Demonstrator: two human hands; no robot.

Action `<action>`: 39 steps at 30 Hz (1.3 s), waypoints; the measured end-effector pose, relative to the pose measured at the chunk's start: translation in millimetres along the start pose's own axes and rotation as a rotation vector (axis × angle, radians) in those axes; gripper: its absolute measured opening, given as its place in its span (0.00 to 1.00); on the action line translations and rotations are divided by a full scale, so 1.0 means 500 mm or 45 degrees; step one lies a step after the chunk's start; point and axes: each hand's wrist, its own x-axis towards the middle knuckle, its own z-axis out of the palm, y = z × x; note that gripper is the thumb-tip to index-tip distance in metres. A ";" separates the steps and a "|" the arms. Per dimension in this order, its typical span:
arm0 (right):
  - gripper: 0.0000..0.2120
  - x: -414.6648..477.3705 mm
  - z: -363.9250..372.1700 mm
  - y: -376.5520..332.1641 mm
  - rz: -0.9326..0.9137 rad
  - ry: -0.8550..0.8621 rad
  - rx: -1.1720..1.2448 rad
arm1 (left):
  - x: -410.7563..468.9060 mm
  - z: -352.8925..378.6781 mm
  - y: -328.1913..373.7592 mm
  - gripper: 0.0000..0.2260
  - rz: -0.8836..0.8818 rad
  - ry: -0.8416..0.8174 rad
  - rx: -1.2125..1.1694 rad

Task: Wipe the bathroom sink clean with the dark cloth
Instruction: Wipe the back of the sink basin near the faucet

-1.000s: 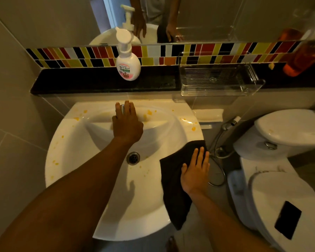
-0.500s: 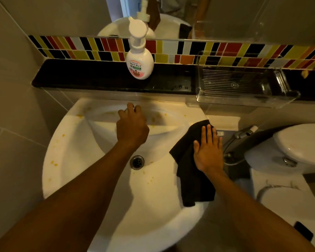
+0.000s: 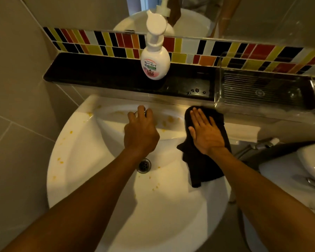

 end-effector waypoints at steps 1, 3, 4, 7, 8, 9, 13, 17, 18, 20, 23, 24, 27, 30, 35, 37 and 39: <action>0.28 0.002 0.000 0.003 -0.021 -0.003 0.007 | 0.000 0.000 0.000 0.18 0.007 0.001 0.008; 0.27 0.006 -0.005 0.003 -0.013 -0.011 0.028 | -0.001 -0.002 0.001 0.18 0.010 0.015 0.007; 0.27 0.004 -0.006 0.001 0.002 -0.020 0.042 | -0.001 -0.002 0.001 0.18 0.006 0.018 0.000; 0.27 -0.035 0.003 0.006 0.103 0.028 0.065 | -0.001 -0.003 0.000 0.18 0.009 0.022 -0.014; 0.27 -0.059 0.007 0.010 0.154 0.038 0.068 | -0.002 -0.003 0.001 0.18 0.012 0.023 -0.019; 0.27 -0.087 0.011 0.013 0.201 0.043 0.070 | -0.001 -0.003 0.001 0.18 0.014 0.021 -0.020; 0.29 -0.228 0.023 -0.009 0.312 0.047 0.153 | -0.004 -0.007 0.003 0.19 0.001 -0.003 -0.011; 0.29 -0.362 0.035 -0.075 0.486 0.078 0.285 | -0.003 -0.008 0.005 0.20 -0.005 -0.020 0.002; 0.30 -0.395 0.040 -0.098 0.564 0.092 0.358 | -0.003 -0.008 0.005 0.21 -0.006 -0.028 0.006; 0.30 -0.458 0.049 -0.147 0.706 0.094 0.487 | -0.004 -0.009 0.006 0.22 -0.008 -0.031 0.021; 0.30 -0.517 0.054 -0.203 0.749 0.047 0.473 | -0.006 -0.011 0.007 0.21 -0.006 -0.031 0.024; 0.31 -0.516 0.052 -0.207 0.739 0.042 0.484 | -0.006 -0.011 0.006 0.21 -0.008 -0.024 0.023; 0.30 -0.470 0.050 -0.175 0.707 0.053 0.426 | -0.004 -0.011 0.007 0.20 -0.011 -0.013 0.007; 0.29 -0.391 0.051 -0.113 0.643 0.065 0.287 | -0.002 -0.007 0.006 0.21 -0.007 -0.012 -0.005; 0.28 -0.232 0.029 -0.015 0.432 0.030 0.149 | -0.004 -0.006 0.005 0.22 -0.004 -0.016 -0.008; 0.27 -0.172 0.019 0.005 0.297 0.017 0.110 | -0.004 -0.005 0.004 0.20 -0.001 0.002 -0.018; 0.27 -0.117 0.010 0.007 0.132 0.020 0.025 | -0.004 -0.005 0.003 0.19 0.001 0.005 -0.033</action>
